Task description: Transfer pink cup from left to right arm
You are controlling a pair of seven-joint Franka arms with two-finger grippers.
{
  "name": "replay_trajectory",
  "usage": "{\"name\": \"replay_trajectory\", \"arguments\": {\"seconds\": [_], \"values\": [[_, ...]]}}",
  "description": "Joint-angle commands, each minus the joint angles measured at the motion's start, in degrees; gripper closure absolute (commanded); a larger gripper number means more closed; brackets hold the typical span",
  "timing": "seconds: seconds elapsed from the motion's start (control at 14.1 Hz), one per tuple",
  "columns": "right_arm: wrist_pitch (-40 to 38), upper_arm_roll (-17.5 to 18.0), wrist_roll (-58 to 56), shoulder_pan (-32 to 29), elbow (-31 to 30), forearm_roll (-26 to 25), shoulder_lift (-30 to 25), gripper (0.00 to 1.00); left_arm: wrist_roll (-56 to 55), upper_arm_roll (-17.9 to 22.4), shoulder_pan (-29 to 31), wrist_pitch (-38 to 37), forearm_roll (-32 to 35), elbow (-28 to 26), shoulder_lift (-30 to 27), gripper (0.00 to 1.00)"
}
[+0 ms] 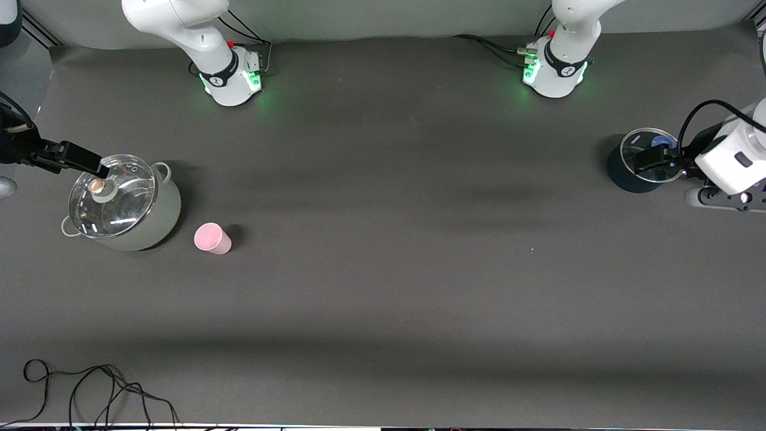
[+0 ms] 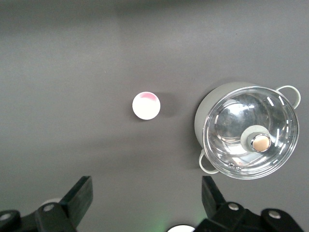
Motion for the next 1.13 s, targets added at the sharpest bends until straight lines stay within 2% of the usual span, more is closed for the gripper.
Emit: {"name": "replay_trajectory", "arguments": {"seconds": [0.0, 0.14, 0.21, 0.28, 0.35, 0.42, 0.49, 0.57, 0.78, 1.06], "values": [[-0.54, -0.1, -1.47, 0.37, -0.08, -1.19, -0.18, 0.0, -1.04, -0.02, -0.21, -0.92, 0.95, -1.79, -3.42, 0.0], [-0.63, -0.1, -1.65, 0.55, -0.16, -1.19, -0.27, 0.0, -0.78, 0.59, -0.74, 0.13, 0.95, -4.34, -5.27, 0.0], [-0.63, -0.01, -1.65, 0.29, -0.25, -1.19, -0.18, 0.0, -0.69, 2.42, -2.83, 0.05, 0.87, -4.35, -5.28, 0.0], [-0.63, 0.51, -1.65, -0.24, -0.16, -1.28, -0.09, 0.0, -0.69, 8.79, -8.77, 0.22, 0.78, -4.35, -5.37, 0.0], [-0.54, 2.69, -1.65, -2.68, -0.16, -1.28, -0.18, 0.0, -0.69, 15.64, -15.53, 0.22, 0.69, -4.35, -5.37, 0.0], [-0.54, 7.67, -1.65, -7.05, -0.25, -1.37, -0.44, 0.0, -0.6, 22.06, -21.77, 0.48, 0.69, -4.44, -5.37, 0.0], [-0.54, 11.81, -1.65, -10.84, -0.25, -1.37, -0.62, 0.0, -0.6, 26.83, -26.71, 0.83, 0.6, -4.44, -5.28, 0.0], [-0.37, 13.42, -1.73, -12.18, -0.25, -1.37, -0.62, 0.0, -0.6, 29.66, -29.54, 1.88, 0.34, -4.52, -5.11, 0.0], [0.43, 13.61, -1.91, -11.93, -0.16, -1.1, -0.79, 0.0, -0.6, 33.45, -34.13, 3.29, 0.08, -4.0, -4.23, 0.0], [2.87, 13.61, -1.65, -11.49, -0.34, -0.06, -2.03, 0.0, -0.51, 33.73, -33.97, 3.47, -0.28, -2.77, -3.52, 0.0]]}}
